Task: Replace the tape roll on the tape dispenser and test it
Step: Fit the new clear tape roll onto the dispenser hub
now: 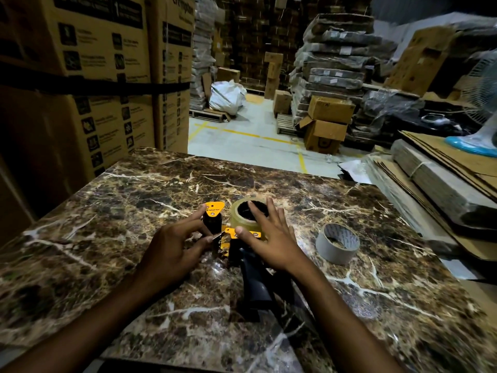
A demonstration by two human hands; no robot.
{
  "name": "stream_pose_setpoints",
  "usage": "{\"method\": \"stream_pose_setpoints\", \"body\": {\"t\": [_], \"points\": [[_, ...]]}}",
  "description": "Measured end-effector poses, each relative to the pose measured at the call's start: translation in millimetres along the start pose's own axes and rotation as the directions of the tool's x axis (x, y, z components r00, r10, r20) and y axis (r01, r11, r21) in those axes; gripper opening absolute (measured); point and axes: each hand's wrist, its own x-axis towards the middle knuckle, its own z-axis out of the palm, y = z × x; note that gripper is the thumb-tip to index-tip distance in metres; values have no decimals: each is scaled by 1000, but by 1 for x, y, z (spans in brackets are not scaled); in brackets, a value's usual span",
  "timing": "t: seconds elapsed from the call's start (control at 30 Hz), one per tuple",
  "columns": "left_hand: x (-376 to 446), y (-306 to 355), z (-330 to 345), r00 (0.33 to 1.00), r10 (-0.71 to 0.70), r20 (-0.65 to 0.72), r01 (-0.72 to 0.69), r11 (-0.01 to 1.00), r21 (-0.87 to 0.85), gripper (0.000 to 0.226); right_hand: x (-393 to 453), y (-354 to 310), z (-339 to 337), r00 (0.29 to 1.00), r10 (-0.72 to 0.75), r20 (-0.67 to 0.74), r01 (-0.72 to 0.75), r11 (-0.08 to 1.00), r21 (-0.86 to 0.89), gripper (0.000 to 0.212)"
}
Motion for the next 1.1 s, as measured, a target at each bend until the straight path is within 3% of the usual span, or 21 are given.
{"method": "stream_pose_setpoints", "body": {"t": [0.2, 0.3, 0.5, 0.7, 0.83, 0.93, 0.97, 1.1], "points": [[-2, -13, -20, 987, -85, 137, 108, 979, -170, 12, 1, 1, -4, 999, 9, 37, -10, 1000, 7, 81], [-4, -12, -24, 985, -94, 142, 131, 951, -281, 15, 4, 0, -8, 997, -7, 75, 7, 1000, -1, 75], [-11, -21, -42, 949, -98, 298, 235, 851, -470, 17, 10, 2, -12, 993, -44, 114, 42, 999, 14, 93], [-18, -37, -53, 951, -130, 280, 254, 844, -472, 29, 13, 4, -10, 990, -83, 115, 77, 995, 57, 101], [-16, -39, -56, 950, -204, 237, 291, 856, -428, 54, 12, 4, -8, 992, -80, 93, 74, 995, 66, 103], [-17, -39, -62, 918, -289, 270, 383, 824, -419, 26, 13, 6, -4, 994, -86, 70, 81, 994, 77, 103], [-17, -41, -67, 922, -291, 256, 373, 844, -386, 28, 13, 7, -3, 994, -86, 61, 81, 993, 82, 103], [-20, -40, -81, 948, -287, 138, 315, 912, -262, 60, 13, 8, 0, 995, -80, 55, 75, 994, 85, 102]]}}
